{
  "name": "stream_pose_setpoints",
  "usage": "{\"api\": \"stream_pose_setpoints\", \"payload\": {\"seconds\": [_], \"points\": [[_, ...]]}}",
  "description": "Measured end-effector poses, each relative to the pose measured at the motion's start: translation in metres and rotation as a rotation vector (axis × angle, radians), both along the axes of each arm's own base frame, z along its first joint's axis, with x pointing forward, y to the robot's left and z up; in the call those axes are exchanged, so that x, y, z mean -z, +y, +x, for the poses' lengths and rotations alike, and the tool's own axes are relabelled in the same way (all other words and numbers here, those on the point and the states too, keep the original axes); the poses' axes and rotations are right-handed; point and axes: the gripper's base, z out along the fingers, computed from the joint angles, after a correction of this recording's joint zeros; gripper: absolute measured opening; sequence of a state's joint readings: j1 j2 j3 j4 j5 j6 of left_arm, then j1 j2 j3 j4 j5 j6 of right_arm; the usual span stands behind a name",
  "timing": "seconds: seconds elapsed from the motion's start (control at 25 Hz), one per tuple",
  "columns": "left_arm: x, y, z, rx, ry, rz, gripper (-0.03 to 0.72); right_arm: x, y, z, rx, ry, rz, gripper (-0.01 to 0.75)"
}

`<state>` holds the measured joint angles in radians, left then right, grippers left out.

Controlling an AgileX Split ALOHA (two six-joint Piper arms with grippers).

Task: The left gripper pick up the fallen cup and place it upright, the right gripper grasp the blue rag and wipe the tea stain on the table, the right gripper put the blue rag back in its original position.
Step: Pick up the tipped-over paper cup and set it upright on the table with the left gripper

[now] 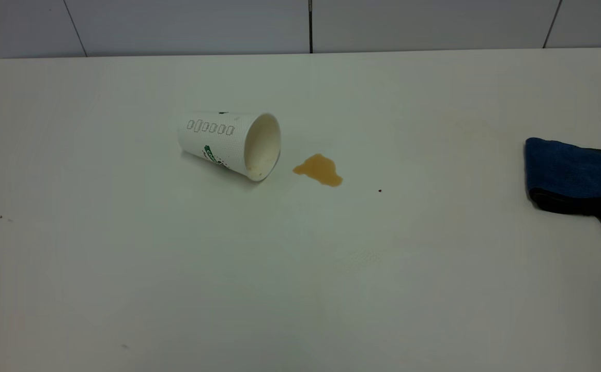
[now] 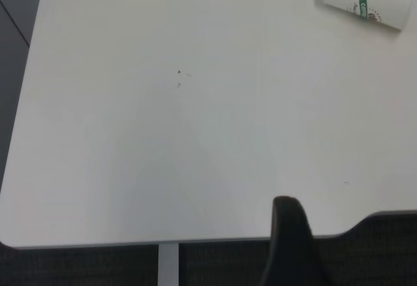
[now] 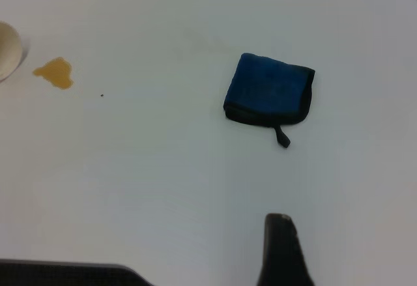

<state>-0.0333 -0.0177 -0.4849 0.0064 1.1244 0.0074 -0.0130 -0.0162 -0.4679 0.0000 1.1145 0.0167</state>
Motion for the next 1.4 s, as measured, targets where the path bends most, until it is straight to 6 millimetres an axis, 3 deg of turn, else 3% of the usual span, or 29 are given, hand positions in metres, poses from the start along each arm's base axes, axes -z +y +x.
{"api": "stream_pose_setpoints", "payload": {"seconds": [0.72, 0.88, 1.04, 1.4], "points": [[0.0, 0.001, 0.0, -0.009, 0.0, 0.012, 0.499, 0.0, 0.0, 0.0, 0.0, 0.0, 0.0, 0.54], [-0.01, 0.002, 0.008, -0.013, -0.015, 0.02, 0.499, 0.0, 0.0, 0.0, 0.0, 0.0, 0.0, 0.54], [-0.028, -0.002, 0.038, 0.022, -0.025, 0.017, 0.499, 0.0, 0.0, 0.0, 0.0, 0.0, 0.0, 0.54], [-0.038, -0.024, 0.158, 0.259, 0.077, -0.013, 0.51, 0.0, 0.0, 0.0, 0.0, 0.0, 0.0, 0.54]]}}
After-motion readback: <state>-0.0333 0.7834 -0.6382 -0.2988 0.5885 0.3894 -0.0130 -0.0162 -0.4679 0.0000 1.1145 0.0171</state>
